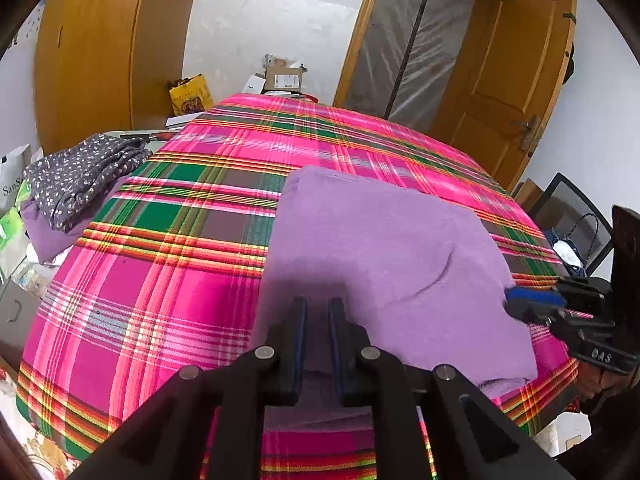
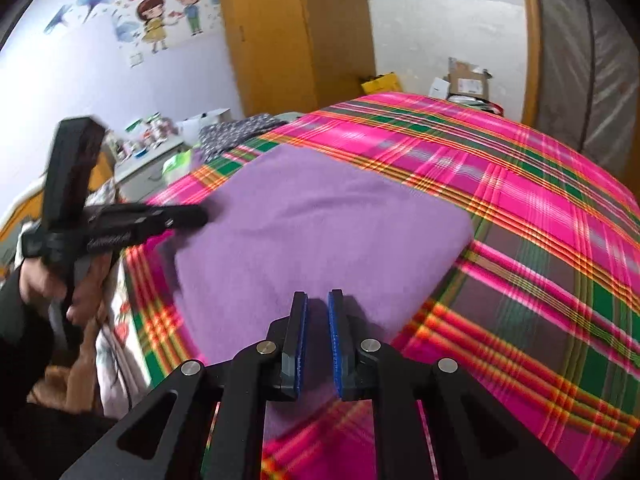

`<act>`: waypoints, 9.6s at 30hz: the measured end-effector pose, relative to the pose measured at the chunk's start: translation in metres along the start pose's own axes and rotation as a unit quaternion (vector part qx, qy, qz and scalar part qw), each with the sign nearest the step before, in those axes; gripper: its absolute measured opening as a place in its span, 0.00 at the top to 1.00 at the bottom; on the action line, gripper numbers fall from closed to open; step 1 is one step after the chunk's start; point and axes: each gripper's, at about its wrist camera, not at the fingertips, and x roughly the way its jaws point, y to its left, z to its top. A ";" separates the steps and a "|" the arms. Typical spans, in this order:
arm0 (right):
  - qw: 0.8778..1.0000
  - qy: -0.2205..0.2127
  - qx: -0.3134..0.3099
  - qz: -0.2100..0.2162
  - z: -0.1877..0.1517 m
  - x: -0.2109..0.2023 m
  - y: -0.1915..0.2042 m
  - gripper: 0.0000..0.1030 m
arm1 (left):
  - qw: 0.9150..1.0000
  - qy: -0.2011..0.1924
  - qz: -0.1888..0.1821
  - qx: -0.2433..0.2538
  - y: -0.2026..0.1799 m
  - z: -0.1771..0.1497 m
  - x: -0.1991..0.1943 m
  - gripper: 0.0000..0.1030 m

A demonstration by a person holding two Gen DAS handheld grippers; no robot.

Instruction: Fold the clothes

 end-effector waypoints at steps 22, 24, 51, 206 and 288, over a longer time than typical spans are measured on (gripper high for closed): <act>0.997 0.044 0.056 0.038 0.096 0.092 -0.040 0.87 | 0.999 0.041 0.008 0.003 -0.008 0.077 0.065 0.89; 0.997 0.048 0.050 0.038 0.101 0.102 -0.041 0.87 | 0.999 0.040 -0.006 -0.013 0.000 0.076 0.068 0.89; 0.999 0.020 0.015 -0.023 0.076 0.051 0.012 0.85 | 0.998 -0.004 -0.006 -0.056 0.011 0.011 -0.002 0.89; 0.955 -0.087 0.282 0.030 -0.023 -0.074 -0.151 0.74 | 0.986 0.062 -0.153 0.027 -0.119 0.090 0.053 0.83; 0.945 -0.049 0.259 -0.193 -0.055 -0.131 -0.354 0.72 | 0.968 0.100 -0.192 0.131 -0.327 0.192 0.276 0.84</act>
